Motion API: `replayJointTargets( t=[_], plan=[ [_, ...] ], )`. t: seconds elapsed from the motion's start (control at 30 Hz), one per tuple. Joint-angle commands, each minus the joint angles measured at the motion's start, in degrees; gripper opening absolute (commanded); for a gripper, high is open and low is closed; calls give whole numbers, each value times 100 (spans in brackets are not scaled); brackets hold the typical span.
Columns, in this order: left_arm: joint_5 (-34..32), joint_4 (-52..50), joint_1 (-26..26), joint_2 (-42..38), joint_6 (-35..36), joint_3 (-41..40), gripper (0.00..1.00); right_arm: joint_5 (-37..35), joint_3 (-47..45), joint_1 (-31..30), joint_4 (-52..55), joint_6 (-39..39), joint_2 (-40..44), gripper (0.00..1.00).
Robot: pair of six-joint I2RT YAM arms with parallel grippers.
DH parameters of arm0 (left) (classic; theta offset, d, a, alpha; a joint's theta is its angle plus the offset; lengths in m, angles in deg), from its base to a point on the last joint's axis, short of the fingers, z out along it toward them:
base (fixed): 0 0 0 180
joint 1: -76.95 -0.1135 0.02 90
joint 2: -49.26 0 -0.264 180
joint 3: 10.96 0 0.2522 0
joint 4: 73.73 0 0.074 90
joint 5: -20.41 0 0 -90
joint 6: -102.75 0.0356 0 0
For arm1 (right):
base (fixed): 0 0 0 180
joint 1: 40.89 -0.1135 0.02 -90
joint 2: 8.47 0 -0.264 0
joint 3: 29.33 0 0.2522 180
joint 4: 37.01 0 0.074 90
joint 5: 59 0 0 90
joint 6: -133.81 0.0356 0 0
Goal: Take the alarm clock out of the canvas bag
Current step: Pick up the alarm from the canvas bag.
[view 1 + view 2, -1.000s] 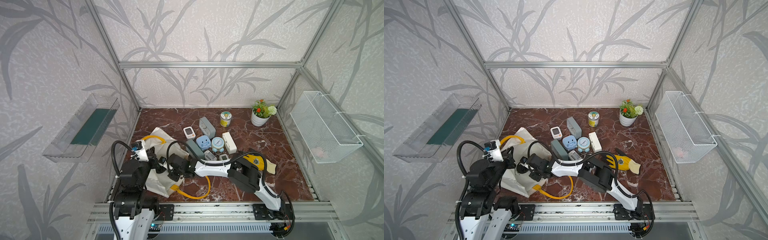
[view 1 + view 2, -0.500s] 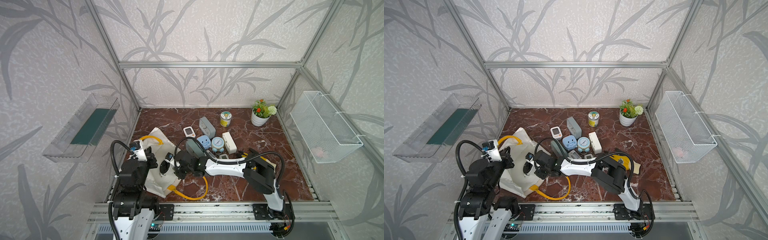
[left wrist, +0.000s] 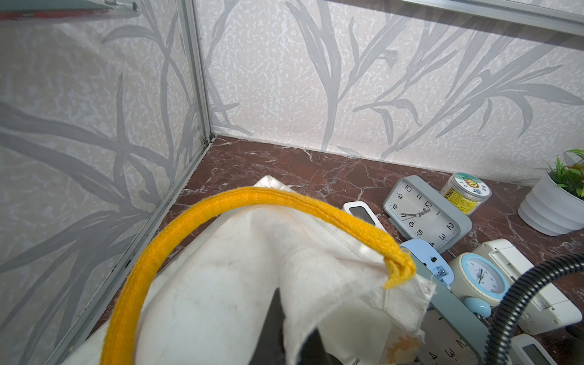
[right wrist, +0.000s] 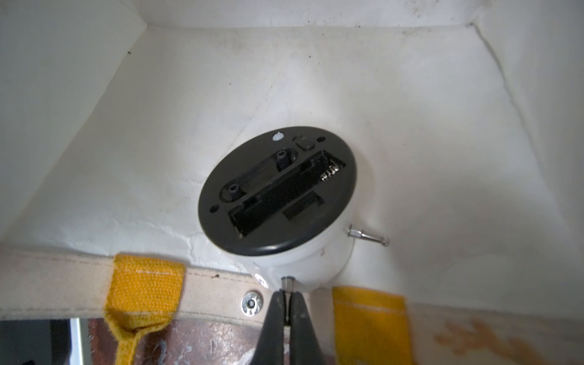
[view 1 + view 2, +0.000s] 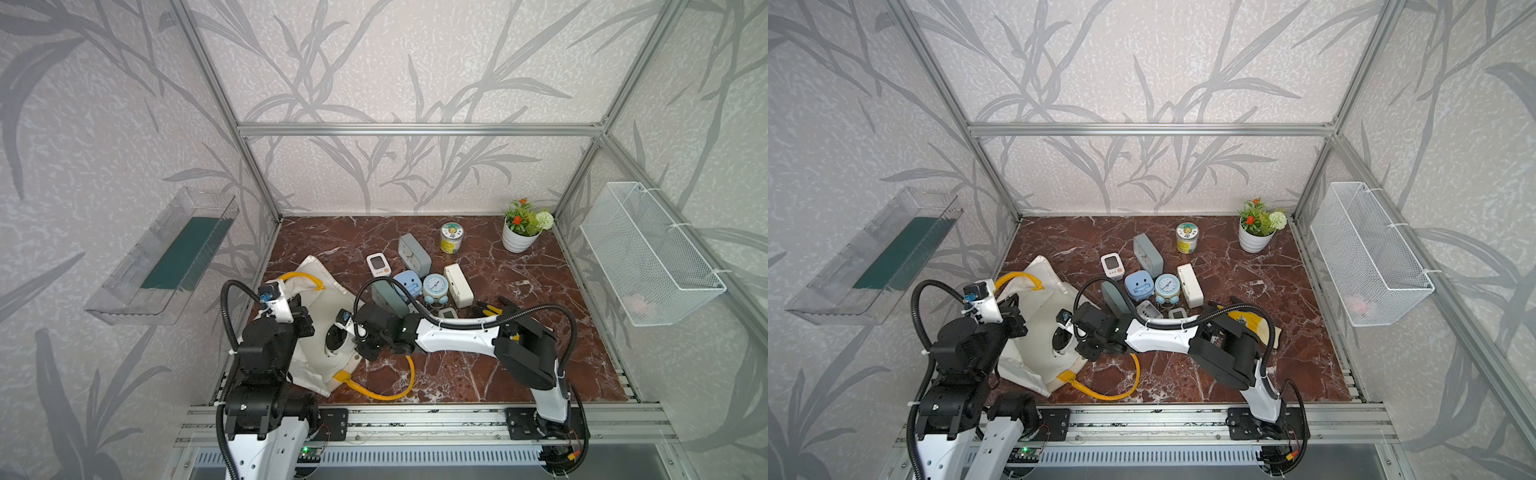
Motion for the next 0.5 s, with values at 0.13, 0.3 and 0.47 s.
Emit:
replayJointTargets(
  t=[0.13,0.3,0.47],
  plan=[
    [-14,203,-13,-37,70,175,0,133,-247,21,-53,96,335,0],
    [-48,199,-9,-32,65,166,0,214,-290,22,-121,235,549,0],
    [-208,108,-9,18,35,207,0,117,-360,22,-116,288,791,0]
  ],
)
